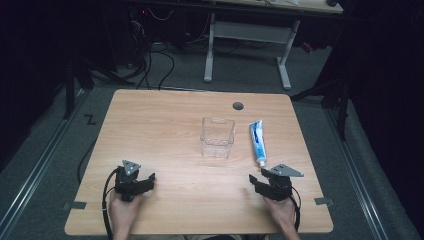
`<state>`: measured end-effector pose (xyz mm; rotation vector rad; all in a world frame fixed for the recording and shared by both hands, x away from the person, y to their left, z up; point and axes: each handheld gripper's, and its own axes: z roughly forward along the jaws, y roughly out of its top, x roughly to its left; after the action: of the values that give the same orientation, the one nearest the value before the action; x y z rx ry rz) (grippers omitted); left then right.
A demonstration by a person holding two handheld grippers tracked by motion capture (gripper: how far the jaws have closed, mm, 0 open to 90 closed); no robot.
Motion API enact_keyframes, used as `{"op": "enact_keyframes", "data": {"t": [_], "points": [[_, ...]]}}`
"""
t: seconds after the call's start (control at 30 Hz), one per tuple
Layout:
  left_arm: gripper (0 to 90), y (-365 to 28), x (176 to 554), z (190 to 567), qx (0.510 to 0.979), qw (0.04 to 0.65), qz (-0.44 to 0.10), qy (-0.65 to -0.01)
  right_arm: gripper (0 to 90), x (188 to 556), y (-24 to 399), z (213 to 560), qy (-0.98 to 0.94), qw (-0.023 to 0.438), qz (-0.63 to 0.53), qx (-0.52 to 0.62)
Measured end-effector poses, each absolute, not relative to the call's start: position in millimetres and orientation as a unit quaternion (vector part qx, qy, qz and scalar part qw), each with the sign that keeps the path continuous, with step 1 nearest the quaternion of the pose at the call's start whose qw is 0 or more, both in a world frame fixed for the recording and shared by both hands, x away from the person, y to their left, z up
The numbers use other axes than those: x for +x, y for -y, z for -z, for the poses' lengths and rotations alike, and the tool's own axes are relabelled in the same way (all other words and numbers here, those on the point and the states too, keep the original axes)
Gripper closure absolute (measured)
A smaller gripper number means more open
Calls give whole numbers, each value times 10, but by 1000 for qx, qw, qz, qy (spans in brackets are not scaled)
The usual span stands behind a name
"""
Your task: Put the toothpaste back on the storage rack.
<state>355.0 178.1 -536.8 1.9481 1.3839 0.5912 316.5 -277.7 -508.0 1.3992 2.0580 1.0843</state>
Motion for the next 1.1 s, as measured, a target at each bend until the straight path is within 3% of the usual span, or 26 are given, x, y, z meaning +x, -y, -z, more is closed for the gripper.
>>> {"op": "enact_keyframes", "data": {"t": [0.4,1.1], "points": [[232,-1781,3550,5368,746,333,-226,-530,380,3226,2851,4911,-740,232,-390,496],[232,-1781,3550,5368,746,333,-226,-530,452,3606,3095,4655,-708,214,-408,536]]}}
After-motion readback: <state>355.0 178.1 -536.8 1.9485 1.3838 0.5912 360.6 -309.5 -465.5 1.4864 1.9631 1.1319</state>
